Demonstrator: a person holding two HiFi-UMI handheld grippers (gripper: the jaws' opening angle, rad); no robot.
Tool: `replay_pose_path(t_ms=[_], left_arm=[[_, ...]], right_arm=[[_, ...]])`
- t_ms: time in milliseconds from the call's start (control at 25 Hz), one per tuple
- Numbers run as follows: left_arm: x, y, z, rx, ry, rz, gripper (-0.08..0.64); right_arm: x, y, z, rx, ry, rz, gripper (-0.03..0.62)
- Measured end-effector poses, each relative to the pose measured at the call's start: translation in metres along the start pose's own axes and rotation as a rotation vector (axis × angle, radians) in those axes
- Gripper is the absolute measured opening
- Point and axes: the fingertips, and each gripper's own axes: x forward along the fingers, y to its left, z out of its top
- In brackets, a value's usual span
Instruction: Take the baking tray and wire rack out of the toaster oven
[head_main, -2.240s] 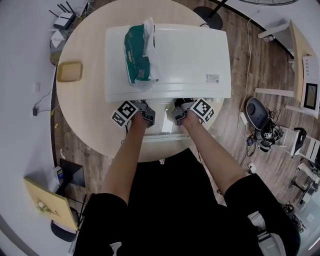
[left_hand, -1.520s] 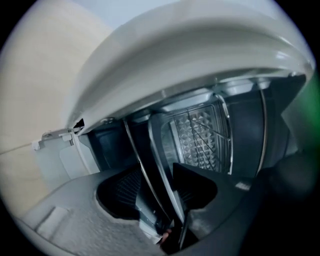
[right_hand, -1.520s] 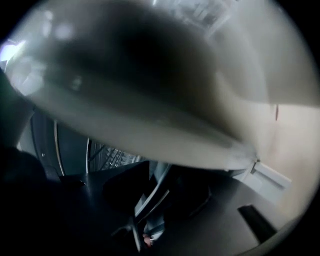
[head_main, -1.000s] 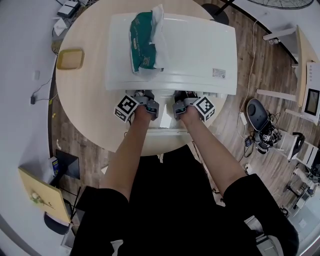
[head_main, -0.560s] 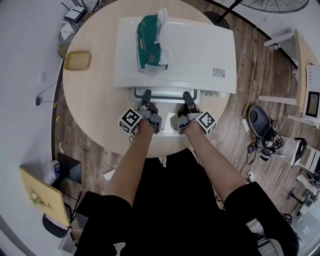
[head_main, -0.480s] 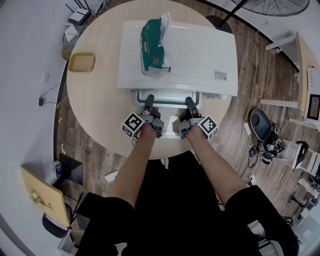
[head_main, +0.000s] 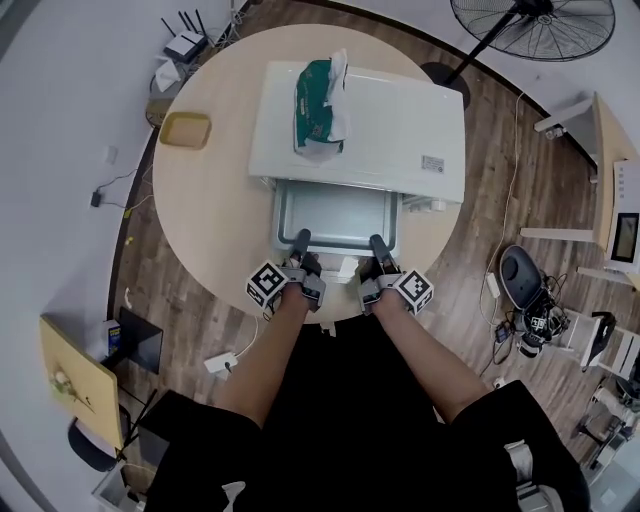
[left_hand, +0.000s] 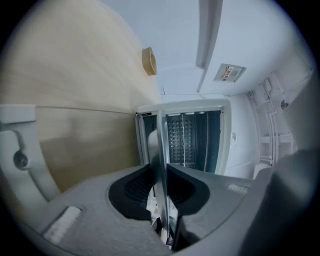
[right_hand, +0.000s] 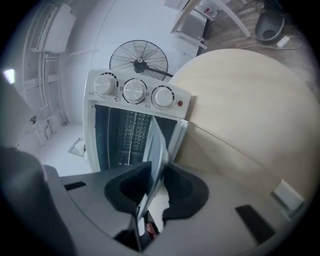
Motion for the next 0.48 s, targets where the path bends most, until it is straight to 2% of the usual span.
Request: replay_pose_path(t_ms=[200, 480], left_arm=[[-0.031, -0.006, -0.02, -0.01, 0.017, -0.014, 0.074], [-0.064, -0.011, -0.042, -0.057, -0.02, -0.017, 0.069]], right_arm=[[-0.026, 0.001, -0.007, 0.006, 0.045, 0.002, 0.078], [-0.049, 0.01, -0.009, -0.017, 0.096, 0.088, 0.077]])
